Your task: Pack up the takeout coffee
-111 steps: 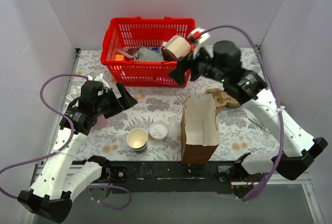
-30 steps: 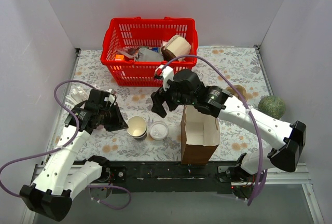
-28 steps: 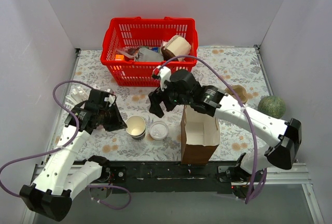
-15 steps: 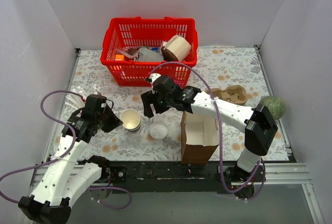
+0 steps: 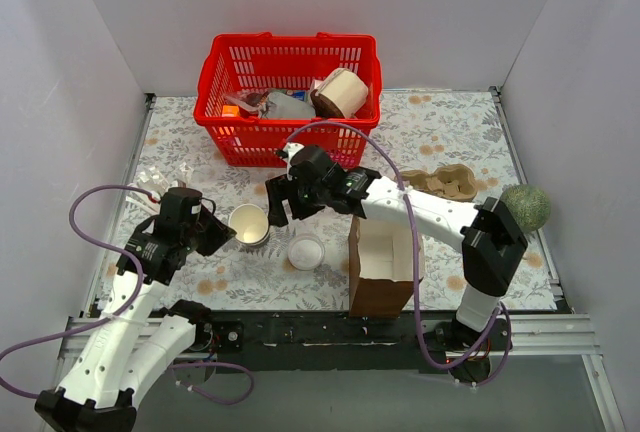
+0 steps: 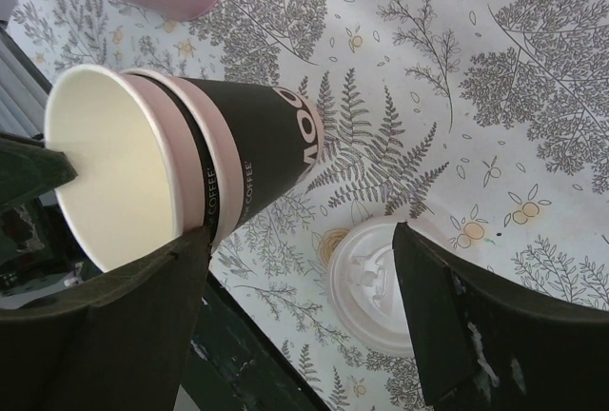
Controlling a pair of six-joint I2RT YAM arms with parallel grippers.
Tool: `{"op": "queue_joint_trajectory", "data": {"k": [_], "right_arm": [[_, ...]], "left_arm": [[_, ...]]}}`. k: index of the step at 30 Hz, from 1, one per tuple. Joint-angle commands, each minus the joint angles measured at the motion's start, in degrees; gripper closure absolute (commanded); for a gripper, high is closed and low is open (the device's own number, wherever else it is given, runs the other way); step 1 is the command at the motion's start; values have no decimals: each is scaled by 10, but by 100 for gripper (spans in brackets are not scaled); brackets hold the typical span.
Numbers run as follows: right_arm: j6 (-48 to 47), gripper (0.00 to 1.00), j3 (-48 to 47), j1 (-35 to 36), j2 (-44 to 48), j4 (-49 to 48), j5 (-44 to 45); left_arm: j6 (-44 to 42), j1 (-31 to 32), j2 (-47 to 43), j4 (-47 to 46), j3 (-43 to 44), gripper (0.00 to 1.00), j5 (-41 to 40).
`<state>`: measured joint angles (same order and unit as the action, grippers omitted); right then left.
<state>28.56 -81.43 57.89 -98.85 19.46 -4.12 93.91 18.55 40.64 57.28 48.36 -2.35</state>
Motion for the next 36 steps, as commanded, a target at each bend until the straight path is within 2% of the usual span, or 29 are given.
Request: {"op": "queue_joint_trajectory", "data": {"k": [1, 7, 14, 18, 21, 22, 25, 29, 36], "right_arm": [[9, 15, -24, 4, -26, -18, -16], [12, 15, -28, 4, -54, -29, -45], [17, 16, -29, 4, -76, -22, -27], [16, 16, -28, 4, -76, -20, -17], [6, 16, -27, 3, -66, -17, -19], [3, 16, -27, 3, -58, -16, -25], [-14, 20, -27, 3, -29, -14, -39], [-13, 20, -15, 3, 9, -13, -8], [-9, 21, -10, 3, 38, -33, -19]], "left_arm": [[9, 2, -7, -32, -15, 100, 21], [12, 2, -14, -44, -20, 100, 43], [20, 2, -24, -54, -18, 100, 67], [20, 2, -24, -35, -6, 100, 49], [18, 2, -22, -16, -5, 100, 31], [17, 2, -22, -9, -6, 100, 3], [17, 2, -13, 5, -19, 100, -17], [14, 2, -12, -8, -27, 100, -12], [10, 2, 1, -15, -20, 100, -3]]}}
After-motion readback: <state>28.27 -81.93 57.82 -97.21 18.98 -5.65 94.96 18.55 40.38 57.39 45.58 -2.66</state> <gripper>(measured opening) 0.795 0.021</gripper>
